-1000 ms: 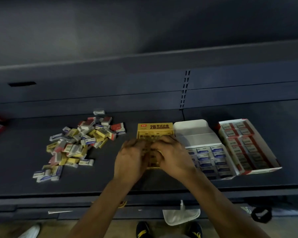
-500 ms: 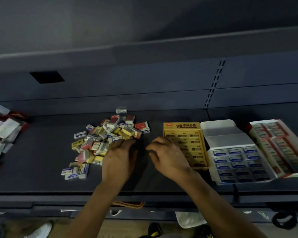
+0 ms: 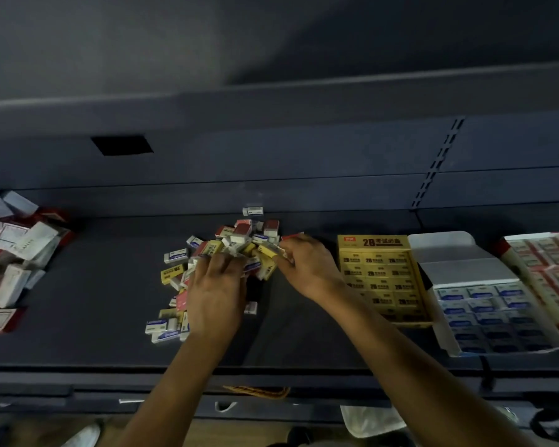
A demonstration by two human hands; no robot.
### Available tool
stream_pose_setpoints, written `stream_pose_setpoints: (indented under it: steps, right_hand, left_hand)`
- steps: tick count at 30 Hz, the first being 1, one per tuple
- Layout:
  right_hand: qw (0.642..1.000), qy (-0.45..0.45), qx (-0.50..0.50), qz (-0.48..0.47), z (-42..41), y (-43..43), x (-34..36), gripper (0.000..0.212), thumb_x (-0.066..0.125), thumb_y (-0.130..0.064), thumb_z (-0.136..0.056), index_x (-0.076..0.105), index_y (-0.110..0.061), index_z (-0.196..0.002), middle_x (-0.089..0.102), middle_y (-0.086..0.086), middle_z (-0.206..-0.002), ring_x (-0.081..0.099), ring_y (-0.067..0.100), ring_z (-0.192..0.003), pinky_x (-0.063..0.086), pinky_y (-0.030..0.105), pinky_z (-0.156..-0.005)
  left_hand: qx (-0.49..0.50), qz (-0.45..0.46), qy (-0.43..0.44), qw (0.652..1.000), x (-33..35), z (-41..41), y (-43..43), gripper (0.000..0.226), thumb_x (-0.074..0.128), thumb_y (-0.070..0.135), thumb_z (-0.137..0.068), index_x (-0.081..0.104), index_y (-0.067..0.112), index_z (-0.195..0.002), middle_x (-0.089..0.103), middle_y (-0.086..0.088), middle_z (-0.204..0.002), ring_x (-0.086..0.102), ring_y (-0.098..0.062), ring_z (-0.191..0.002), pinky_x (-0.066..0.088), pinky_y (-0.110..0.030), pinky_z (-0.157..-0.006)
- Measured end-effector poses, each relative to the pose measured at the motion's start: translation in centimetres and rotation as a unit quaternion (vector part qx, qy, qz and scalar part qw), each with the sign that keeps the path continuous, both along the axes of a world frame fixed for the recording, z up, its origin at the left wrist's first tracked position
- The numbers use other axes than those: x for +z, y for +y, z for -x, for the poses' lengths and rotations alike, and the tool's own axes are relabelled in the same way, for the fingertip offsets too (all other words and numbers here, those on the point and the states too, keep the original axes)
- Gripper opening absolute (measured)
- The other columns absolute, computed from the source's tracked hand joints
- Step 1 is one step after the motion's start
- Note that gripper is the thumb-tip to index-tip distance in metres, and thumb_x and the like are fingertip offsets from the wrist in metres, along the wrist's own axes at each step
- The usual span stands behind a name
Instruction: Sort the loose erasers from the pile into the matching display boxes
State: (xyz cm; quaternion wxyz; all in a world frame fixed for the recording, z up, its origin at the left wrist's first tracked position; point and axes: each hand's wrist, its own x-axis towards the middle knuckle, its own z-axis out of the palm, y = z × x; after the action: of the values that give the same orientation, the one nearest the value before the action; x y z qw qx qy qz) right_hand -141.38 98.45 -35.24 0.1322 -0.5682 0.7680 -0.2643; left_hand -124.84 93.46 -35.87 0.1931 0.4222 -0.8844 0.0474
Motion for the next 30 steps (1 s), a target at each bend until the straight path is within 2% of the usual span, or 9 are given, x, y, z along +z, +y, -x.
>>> stream_pose_setpoints:
  steps: [4,9,11,15,19,25,28,30]
  right_hand:
    - [1.0,0.014,-0.015,-0.022,-0.7,-1.6,-0.7,0.035,0.047,-0.04,-0.094,0.064,-0.01,-0.103,0.058,0.008,-0.099,0.054,0.02,-0.093,0.037,0.027,-0.071]
    - [0.999,0.002,-0.038,-0.03,-1.1,-2.0,-1.6,0.028,0.051,-0.036,-0.093,0.063,-0.023,-0.114,0.055,0.005,-0.11,0.046,0.021,-0.108,0.041,0.03,-0.087]
    - [0.999,-0.012,-0.032,-0.022,-1.1,-1.8,-1.5,0.025,0.055,-0.033,-0.091,0.064,-0.025,-0.113,0.055,0.003,-0.112,0.046,0.02,-0.108,0.041,0.029,-0.087]
    - [0.999,-0.039,-0.02,-0.001,-0.9,-1.5,-1.3,0.017,0.06,-0.02,-0.087,0.066,-0.019,-0.104,0.064,0.0,-0.105,0.057,0.018,-0.101,0.05,0.031,-0.082]
    - [0.995,-0.079,-0.037,-0.039,-0.7,-1.5,-1.7,0.032,0.066,-0.02,-0.082,0.056,-0.021,-0.113,0.059,0.002,-0.11,0.055,0.02,-0.104,0.051,0.035,-0.084]
    - [0.998,-0.056,-0.022,0.004,-0.1,0.0,-1.3,0.04,0.063,-0.008,-0.081,0.059,-0.019,-0.119,0.046,0.001,-0.119,0.049,0.013,-0.105,0.037,0.014,-0.086]
    - [0.998,-0.05,-0.023,0.027,0.2,0.9,-1.1,0.038,0.062,-0.006,-0.081,0.061,-0.018,-0.117,0.046,-0.001,-0.117,0.047,0.007,-0.1,0.032,0.003,-0.078]
    - [0.998,-0.047,-0.024,0.035,0.4,1.6,-0.8,0.037,0.061,-0.005,-0.081,0.061,-0.018,-0.116,0.047,-0.001,-0.116,0.046,0.006,-0.098,0.032,0.002,-0.075]
  left_hand:
    - [-0.013,-0.026,0.022,0.999,-0.5,-0.3,-1.0,0.026,0.075,0.011,-0.074,0.071,0.013,-0.1,0.066,-0.012,-0.098,0.059,-0.037,-0.092,0.052,-0.045,-0.076]
    - [-0.01,-0.042,0.034,0.998,-0.6,-0.2,-1.6,0.019,0.078,0.018,-0.073,0.07,0.015,-0.09,0.068,-0.008,-0.088,0.06,-0.034,-0.083,0.053,-0.042,-0.068]
    - [-0.012,-0.046,0.042,0.998,-0.6,-0.2,-1.7,0.018,0.078,0.016,-0.072,0.07,0.015,-0.088,0.068,-0.007,-0.087,0.06,-0.034,-0.083,0.052,-0.042,-0.071]
    - [-0.014,-0.057,0.044,0.997,-0.5,0.0,-1.8,0.02,0.077,0.013,-0.071,0.071,0.017,-0.089,0.066,-0.006,-0.088,0.061,-0.034,-0.084,0.051,-0.043,-0.072]
    - [-0.022,-0.056,0.045,0.997,-0.4,0.1,-1.6,0.024,0.076,0.013,-0.072,0.071,0.017,-0.095,0.065,-0.008,-0.093,0.061,-0.034,-0.087,0.051,-0.045,-0.073]
    - [-0.027,-0.059,0.057,0.996,-0.2,0.1,-1.1,0.029,0.08,0.016,-0.068,0.072,0.016,-0.095,0.065,-0.01,-0.093,0.061,-0.035,-0.085,0.05,-0.042,-0.072]
    - [-0.035,-0.051,0.048,0.997,-0.2,0.5,-0.7,0.031,0.081,0.018,-0.067,0.072,0.018,-0.097,0.065,-0.01,-0.092,0.062,-0.034,-0.085,0.05,-0.043,-0.075]
    - [-0.035,-0.05,0.041,0.997,-0.2,1.0,-0.5,0.032,0.08,0.019,-0.068,0.072,0.019,-0.099,0.065,-0.01,-0.093,0.062,-0.035,-0.086,0.051,-0.043,-0.075]
